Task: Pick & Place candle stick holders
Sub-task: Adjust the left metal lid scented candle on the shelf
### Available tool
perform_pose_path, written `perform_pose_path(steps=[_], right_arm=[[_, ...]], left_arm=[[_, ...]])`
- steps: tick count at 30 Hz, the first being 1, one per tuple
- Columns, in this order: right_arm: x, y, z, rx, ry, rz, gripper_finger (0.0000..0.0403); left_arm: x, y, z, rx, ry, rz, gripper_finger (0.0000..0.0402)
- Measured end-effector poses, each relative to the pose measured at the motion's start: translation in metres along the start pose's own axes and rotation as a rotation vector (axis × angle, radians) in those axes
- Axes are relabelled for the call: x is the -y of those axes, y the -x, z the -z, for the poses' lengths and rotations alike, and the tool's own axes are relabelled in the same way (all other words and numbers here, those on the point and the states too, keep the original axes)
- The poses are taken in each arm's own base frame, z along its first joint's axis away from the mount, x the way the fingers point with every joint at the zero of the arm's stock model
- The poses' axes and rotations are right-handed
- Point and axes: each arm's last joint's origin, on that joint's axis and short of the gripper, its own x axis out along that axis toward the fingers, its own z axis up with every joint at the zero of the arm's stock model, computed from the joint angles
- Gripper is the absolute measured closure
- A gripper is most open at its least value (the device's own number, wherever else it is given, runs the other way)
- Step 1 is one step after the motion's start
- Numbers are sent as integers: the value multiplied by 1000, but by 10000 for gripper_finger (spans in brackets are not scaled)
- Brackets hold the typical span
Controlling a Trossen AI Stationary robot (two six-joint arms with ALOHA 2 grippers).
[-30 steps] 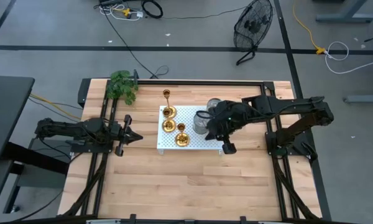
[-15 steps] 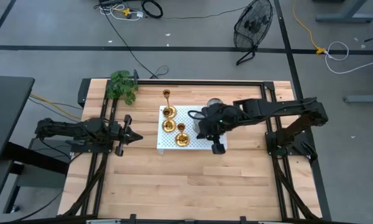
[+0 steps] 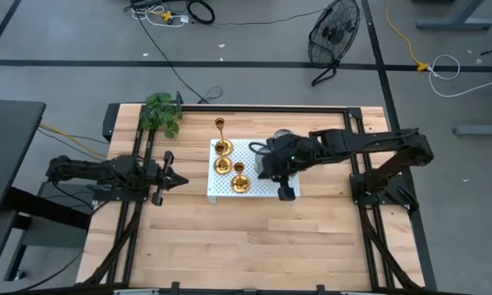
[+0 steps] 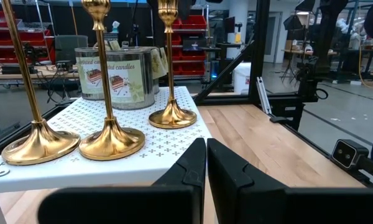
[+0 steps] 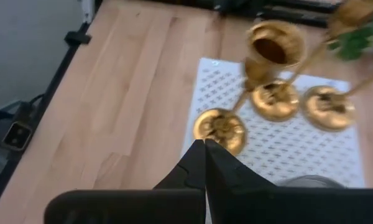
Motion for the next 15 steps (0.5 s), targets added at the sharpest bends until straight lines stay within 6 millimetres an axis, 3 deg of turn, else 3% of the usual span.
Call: perform_pose_path(steps=[15], right_arm=[[41,61,10,77,-130,158,403]], left_arm=[[0,0,0,0,0,0,383]])
